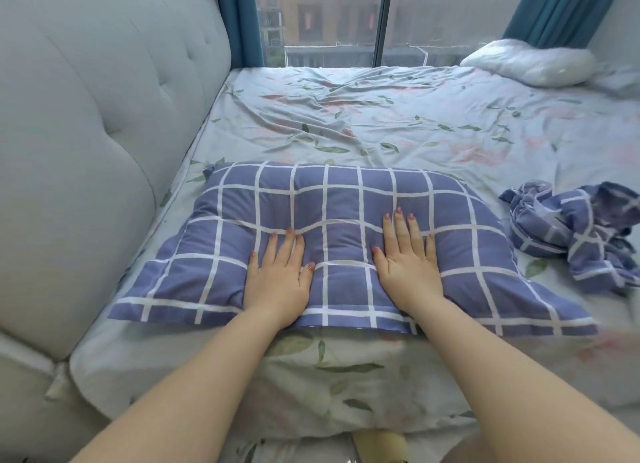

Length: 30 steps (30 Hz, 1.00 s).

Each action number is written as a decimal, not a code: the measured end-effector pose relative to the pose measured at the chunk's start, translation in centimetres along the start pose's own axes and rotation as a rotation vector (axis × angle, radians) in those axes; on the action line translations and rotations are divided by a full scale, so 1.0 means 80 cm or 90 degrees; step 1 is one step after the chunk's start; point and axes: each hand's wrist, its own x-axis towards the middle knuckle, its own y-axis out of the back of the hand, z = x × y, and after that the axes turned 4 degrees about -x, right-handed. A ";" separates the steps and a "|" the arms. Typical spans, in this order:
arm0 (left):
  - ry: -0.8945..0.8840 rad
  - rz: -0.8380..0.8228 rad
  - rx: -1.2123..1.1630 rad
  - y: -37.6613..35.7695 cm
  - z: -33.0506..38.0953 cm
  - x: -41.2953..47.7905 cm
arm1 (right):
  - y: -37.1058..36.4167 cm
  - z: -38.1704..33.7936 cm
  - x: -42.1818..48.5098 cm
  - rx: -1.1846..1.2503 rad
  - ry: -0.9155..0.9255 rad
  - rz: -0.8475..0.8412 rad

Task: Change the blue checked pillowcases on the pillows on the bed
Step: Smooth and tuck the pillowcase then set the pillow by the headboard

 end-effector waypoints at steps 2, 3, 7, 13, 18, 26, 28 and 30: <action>-0.005 -0.008 -0.092 0.020 0.000 -0.010 | 0.022 0.003 -0.014 0.032 0.026 -0.019; 0.001 0.007 -0.155 0.032 0.000 -0.016 | 0.033 0.008 -0.020 0.039 0.038 -0.011; 0.167 0.080 -0.430 0.074 -0.009 -0.052 | 0.065 0.039 -0.043 -0.040 -0.052 0.059; 0.422 -0.341 -0.601 0.091 -0.022 -0.097 | 0.077 0.111 -0.054 0.232 -0.405 -0.052; 0.384 -0.249 -0.911 0.067 -0.013 -0.070 | 0.080 0.121 -0.067 0.553 -0.443 0.012; 0.318 0.116 -1.099 0.014 -0.016 0.010 | 0.090 0.095 -0.094 0.863 -0.457 -0.061; 0.280 0.206 -1.123 0.009 -0.013 0.030 | 0.092 0.079 -0.110 0.855 -0.418 -0.100; 0.215 0.239 -1.200 0.024 -0.010 0.046 | 0.096 0.064 -0.124 0.855 -0.394 -0.174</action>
